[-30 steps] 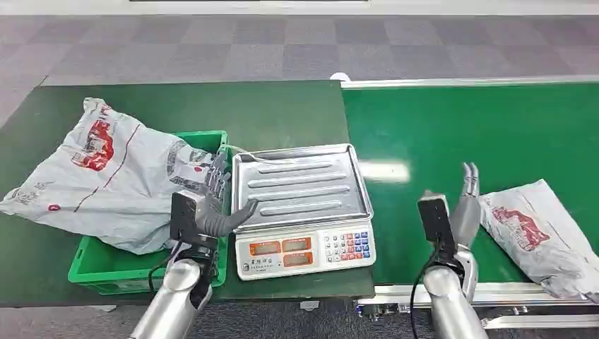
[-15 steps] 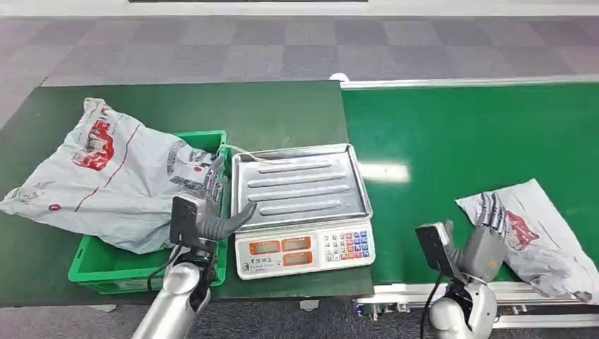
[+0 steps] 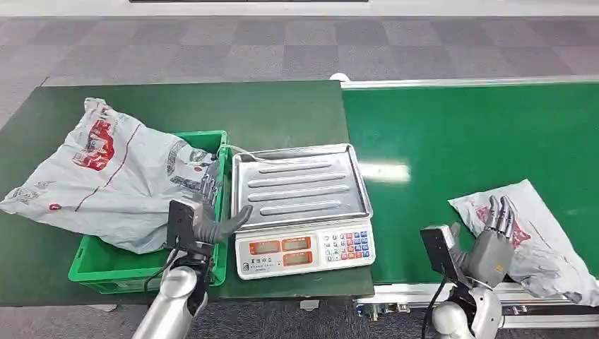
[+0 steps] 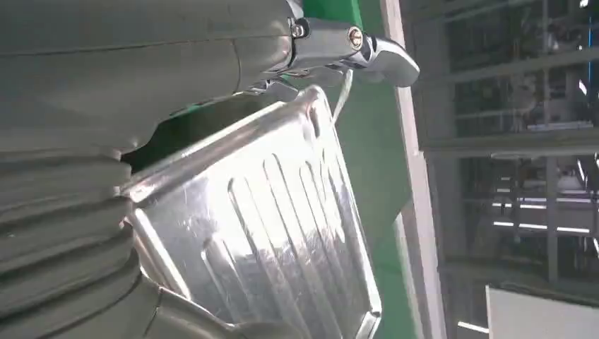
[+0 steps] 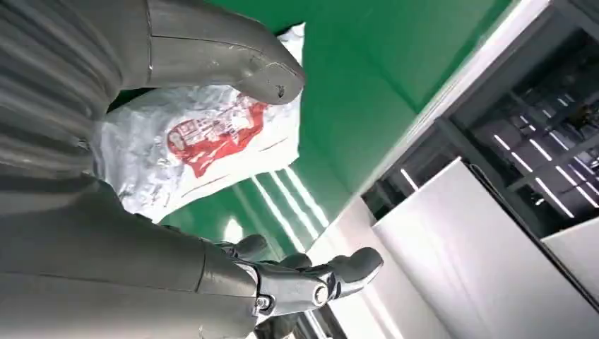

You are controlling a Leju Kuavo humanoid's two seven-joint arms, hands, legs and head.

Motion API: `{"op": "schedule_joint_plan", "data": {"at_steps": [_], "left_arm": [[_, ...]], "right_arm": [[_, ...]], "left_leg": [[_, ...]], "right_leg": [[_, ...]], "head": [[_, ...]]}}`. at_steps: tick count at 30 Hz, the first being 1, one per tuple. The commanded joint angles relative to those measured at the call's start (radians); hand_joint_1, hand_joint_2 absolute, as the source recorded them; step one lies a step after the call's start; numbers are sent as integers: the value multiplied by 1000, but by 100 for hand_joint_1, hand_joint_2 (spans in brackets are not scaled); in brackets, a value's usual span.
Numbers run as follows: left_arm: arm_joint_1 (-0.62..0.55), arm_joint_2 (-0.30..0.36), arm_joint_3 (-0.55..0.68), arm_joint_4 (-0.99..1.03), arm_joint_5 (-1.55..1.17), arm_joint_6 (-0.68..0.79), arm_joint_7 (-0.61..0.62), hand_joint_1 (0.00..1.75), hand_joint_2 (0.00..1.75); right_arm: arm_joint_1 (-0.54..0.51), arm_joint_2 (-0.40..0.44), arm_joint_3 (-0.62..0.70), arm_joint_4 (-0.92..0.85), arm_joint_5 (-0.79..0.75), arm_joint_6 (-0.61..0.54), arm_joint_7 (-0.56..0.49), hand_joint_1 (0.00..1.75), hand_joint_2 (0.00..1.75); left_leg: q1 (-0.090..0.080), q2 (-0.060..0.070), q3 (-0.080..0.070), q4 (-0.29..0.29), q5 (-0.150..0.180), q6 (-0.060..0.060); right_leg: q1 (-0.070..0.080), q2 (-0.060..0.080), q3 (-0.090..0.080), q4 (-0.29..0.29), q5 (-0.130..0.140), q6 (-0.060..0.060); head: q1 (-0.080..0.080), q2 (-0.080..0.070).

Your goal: Moved the parcel from conveyor to table for the left to box.

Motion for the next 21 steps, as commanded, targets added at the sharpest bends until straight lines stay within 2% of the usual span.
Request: {"op": "schedule_joint_plan", "data": {"at_steps": [1, 11, 21], "left_arm": [[1, 3, 42, 17, 22, -16, -12, 0, 175], [-10, 7, 34, 24, 25, -24, -13, 0, 175], [-7, 17, 36, 29, 33, -22, -14, 0, 175]], "right_arm": [[-42, 1, -65, 77, -31, 6, -5, 0, 175], [-69, -9, -89, 137, -58, 20, 2, 0, 175], [-143, -16, -81, 235, -29, 10, 5, 0, 175]], "left_leg": [[0, 2, 1, -1, 1, 1], [0, 1, 0, -2, 1, 1], [-1, 2, 1, -1, 0, 1]], "right_leg": [[0, 1, 0, -1, 1, 0], [0, 0, 0, -2, 1, 0], [0, 1, 0, -1, 1, 0]], "head": [[0, 0], [0, 0], [0, 0]]}}
